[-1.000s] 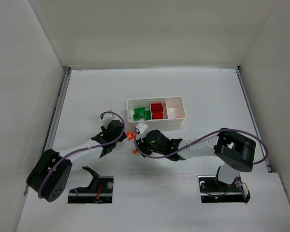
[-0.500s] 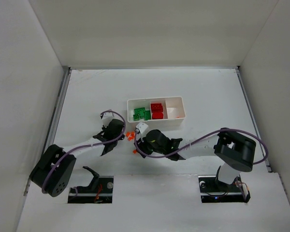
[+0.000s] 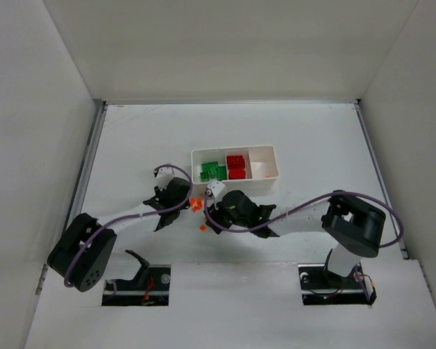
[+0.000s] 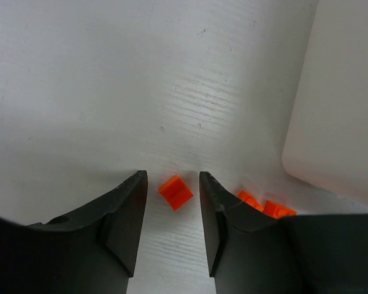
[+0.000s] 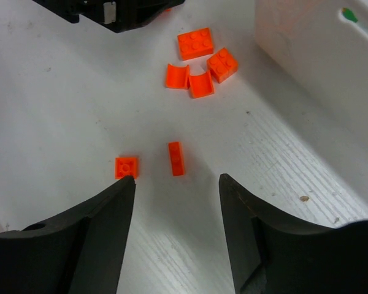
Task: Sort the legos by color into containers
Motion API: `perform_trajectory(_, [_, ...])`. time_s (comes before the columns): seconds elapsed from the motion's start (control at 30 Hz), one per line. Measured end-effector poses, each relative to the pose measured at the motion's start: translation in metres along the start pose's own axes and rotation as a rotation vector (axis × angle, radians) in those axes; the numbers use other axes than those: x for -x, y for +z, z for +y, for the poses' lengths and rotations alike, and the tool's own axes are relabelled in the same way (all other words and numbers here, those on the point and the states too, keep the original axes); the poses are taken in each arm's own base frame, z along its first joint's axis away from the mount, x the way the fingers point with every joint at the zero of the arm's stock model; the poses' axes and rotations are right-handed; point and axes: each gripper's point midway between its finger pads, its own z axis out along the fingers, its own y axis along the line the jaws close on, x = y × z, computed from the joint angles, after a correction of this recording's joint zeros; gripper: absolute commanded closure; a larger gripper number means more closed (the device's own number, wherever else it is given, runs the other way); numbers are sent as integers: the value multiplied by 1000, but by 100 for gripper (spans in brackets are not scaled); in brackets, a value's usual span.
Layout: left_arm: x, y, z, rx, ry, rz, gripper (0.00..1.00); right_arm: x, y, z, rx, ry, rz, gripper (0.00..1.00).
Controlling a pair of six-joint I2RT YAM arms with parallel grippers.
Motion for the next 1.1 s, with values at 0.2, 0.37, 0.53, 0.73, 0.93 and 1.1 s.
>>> perform_trajectory(0.2, [-1,-1,3,20,11,2,62,-7,2,5,29,3,23,45])
perform_trajectory(0.37, [-2,-2,5,34,4,5,67,-18,7,4,28,1,51,48])
perform_trajectory(0.53, [-3,-2,6,43,-5,3,69,-21,8,2,23,3,58,55])
perform_trajectory(0.73, [-3,-3,5,44,-18,1,68,-20,12,2,19,4,59,60])
perform_trajectory(0.93, [-3,-3,3,41,-36,0,64,-17,16,0,6,3,48,59])
perform_trajectory(1.1, [-3,-3,2,41,-49,-1,65,-15,19,-2,-6,-2,38,78])
